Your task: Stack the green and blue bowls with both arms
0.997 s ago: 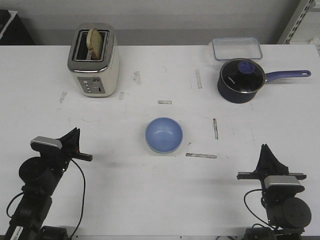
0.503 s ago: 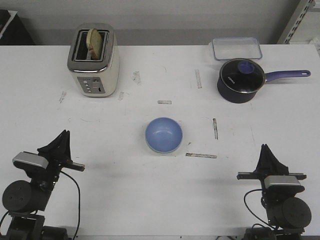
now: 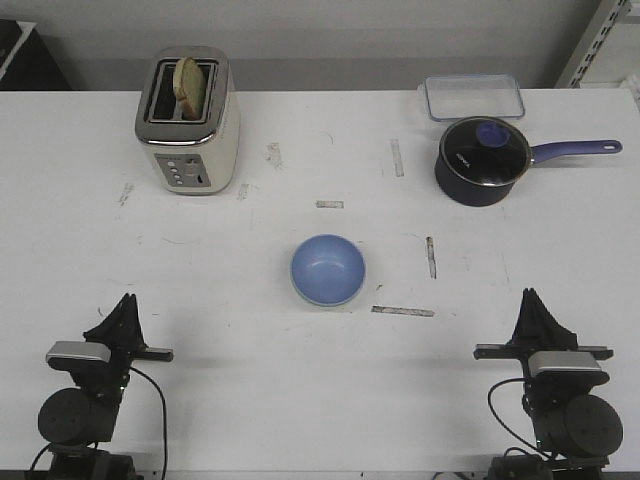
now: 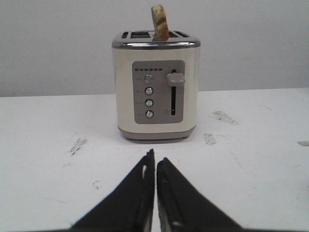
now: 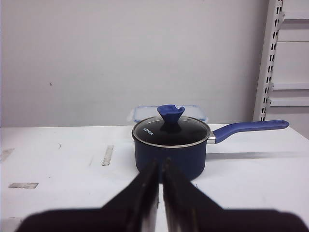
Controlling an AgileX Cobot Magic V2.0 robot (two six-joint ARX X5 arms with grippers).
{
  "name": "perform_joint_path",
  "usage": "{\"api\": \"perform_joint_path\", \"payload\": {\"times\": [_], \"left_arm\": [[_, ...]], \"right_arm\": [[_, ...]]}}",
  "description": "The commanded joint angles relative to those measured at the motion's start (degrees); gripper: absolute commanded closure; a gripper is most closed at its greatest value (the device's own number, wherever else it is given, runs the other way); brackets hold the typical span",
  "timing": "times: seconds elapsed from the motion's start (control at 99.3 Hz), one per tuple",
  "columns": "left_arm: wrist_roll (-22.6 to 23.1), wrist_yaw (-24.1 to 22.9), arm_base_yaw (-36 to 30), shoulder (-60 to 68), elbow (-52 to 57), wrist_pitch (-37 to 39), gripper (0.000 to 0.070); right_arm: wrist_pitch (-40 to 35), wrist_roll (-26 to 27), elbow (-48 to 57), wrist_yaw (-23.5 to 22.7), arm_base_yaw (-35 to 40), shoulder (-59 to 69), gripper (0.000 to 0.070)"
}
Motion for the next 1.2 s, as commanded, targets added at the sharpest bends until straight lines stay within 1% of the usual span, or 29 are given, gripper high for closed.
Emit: {"api": "perform_joint_path", "payload": {"times": [0.0,0.362,0.393,0.584,1.188], "left_arm": [[0.37,-0.13,0.55,-1.05,-1.16,0.87,0.0699],[0.35,-0.04,1.49,-9.68,-8.39,0.94,0.0699],[0.31,0.02,1.51,-10.80,-8.52,-0.92,0.0699],[0.33,0.02,1.46,-10.49,-8.52,-5.11,0.0699],[0.33,0.04,1.46,-10.47,-8.52,-5.18,0.0699]], "right_arm": [[0.87,-0.28,0.24,-0.04,0.07,0.04,0.0695],[0.87,-0.28,0.24,-0.04,0.07,0.04,0.0695],[0.87,-0.28,0.24,-0.04,0.09,0.04,0.0695],[0.90,-0.28,0.28,0.04,0.07,0.04,0.0695],[0.90,-0.28,0.28,0.15,0.07,0.04,0.0695]]}}
